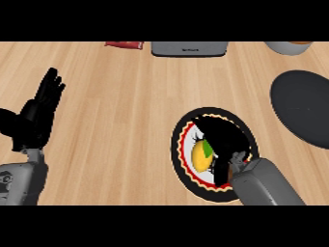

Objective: Pick the lemon from the plate and place it in the pan

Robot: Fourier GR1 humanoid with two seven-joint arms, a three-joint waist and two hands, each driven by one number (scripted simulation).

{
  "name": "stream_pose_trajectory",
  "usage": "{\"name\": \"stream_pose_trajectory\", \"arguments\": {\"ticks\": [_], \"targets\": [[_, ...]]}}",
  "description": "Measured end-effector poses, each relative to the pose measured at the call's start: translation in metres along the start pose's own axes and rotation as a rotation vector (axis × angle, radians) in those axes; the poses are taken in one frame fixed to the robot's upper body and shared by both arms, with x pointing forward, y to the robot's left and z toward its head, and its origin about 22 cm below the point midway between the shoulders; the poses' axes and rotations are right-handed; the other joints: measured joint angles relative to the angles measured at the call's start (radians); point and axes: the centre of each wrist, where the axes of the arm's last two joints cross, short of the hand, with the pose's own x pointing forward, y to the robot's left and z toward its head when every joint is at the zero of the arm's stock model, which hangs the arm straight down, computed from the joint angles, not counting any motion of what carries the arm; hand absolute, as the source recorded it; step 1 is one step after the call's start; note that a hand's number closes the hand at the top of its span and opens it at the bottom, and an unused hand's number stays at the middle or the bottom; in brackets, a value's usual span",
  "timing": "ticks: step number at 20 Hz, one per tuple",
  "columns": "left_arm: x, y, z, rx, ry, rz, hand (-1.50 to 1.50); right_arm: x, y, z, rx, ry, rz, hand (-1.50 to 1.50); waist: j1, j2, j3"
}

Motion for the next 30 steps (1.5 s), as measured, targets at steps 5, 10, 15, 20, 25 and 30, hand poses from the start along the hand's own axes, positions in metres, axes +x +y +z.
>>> {"name": "stream_pose_trajectory", "arguments": {"ticks": [5,10,15,20,25,30], "targets": [[0.003,-0.001,0.0,0.002,0.005,0.003,0.0,0.008,0.012,-0.011,0.035,0.008,0.004,1.5,0.0,0.0,0.0],[0.001,0.0,0.004,0.003,0.004,0.004,0.0,0.004,0.019,-0.019,0.05,-0.077,0.043,1.5,0.002,-0.001,-0.001],[0.008,-0.004,0.001,-0.002,0.0,0.001,0.0,0.005,0.022,-0.024,0.031,-0.114,0.069,1.5,0.0,-0.002,-0.001],[0.001,0.001,0.002,0.004,0.004,-0.003,0.0,0.002,0.032,-0.002,0.011,-0.146,0.075,1.5,-0.005,-0.002,0.0],[-0.002,0.001,0.01,0.029,0.013,-0.003,0.0,-0.023,0.066,0.063,0.0,-0.249,0.088,1.5,-0.031,-0.01,-0.001],[-0.003,0.014,0.011,0.042,0.022,-0.003,0.0,-0.044,0.056,0.124,-0.222,-0.31,0.071,1.5,-0.049,-0.013,0.0]]}}
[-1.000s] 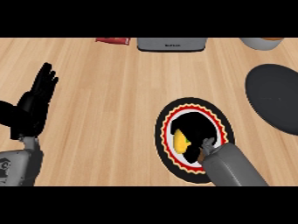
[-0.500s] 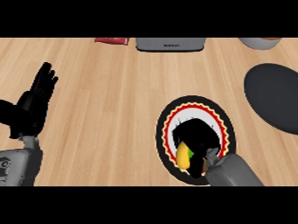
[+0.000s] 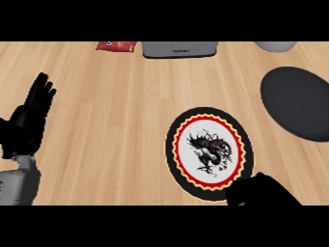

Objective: Pick the lemon from the plate and place it in the pan

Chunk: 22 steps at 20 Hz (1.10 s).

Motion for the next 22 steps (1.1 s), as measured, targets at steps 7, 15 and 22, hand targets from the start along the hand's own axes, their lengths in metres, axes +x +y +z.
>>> {"name": "stream_pose_trajectory", "arguments": {"ticks": [7,15,22], "targets": [[-0.002,-0.005,0.0,-0.01,-0.004,0.004,0.0,-0.003,-0.039,0.059,-0.335,-0.011,-0.079,1.5,0.008,0.005,0.0],[0.0,-0.007,-0.004,-0.029,-0.013,0.007,0.0,-0.045,-0.07,0.079,-0.543,0.067,-0.216,1.5,0.033,0.012,0.0],[0.005,-0.016,-0.005,-0.051,-0.023,0.006,0.0,-0.115,-0.102,0.067,-0.652,0.119,-0.417,1.5,0.056,0.015,0.0]]}}
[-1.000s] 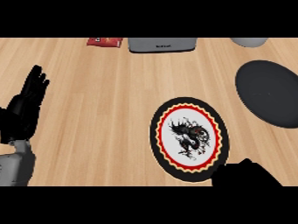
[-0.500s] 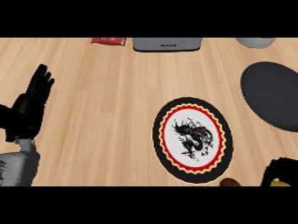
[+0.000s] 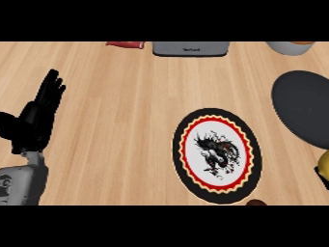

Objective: Pick the lemon from the plate and place it in the pan

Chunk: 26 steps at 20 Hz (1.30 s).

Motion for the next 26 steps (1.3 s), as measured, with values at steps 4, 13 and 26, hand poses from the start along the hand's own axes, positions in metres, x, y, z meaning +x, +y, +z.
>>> {"name": "stream_pose_trajectory", "arguments": {"ticks": [4,13,26], "targets": [[0.002,-0.002,-0.006,-0.005,-0.005,0.0,0.0,-0.043,-0.02,-0.031,-0.053,0.04,0.024,1.5,0.008,0.003,0.0],[0.001,-0.013,-0.008,-0.04,-0.015,0.008,0.0,-0.123,-0.033,-0.079,-0.147,0.117,0.205,1.5,0.042,0.013,0.002],[0.012,-0.025,-0.019,-0.063,-0.038,0.012,0.0,-0.181,0.003,-0.101,-0.057,0.235,0.078,-1.5,0.07,0.027,0.005]]}}
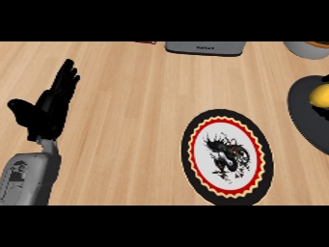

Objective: Pick the lemon from the plate and place it in the pan

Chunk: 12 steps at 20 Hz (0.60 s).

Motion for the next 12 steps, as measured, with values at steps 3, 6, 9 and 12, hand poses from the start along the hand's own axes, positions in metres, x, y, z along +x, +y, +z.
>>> {"name": "stream_pose_trajectory", "arguments": {"ticks": [3,6,9,12], "targets": [[0.001,0.002,-0.002,-0.006,-0.003,0.003,0.0,-0.005,0.006,0.001,0.109,0.038,-0.081,-1.5,0.005,0.004,0.001],[-0.001,0.001,-0.001,-0.003,0.003,-0.001,0.0,-0.012,0.012,0.005,0.17,0.035,-0.123,-1.5,0.002,0.003,0.001],[0.0,0.0,0.0,0.003,0.0,0.0,0.0,-0.014,0.014,0.005,0.158,0.011,-0.173,-1.5,-0.002,0.002,0.002],[-0.003,-0.001,0.004,0.009,0.004,0.002,0.0,-0.02,0.006,0.009,0.1,-0.032,-0.256,-1.5,-0.009,-0.001,0.002]]}}
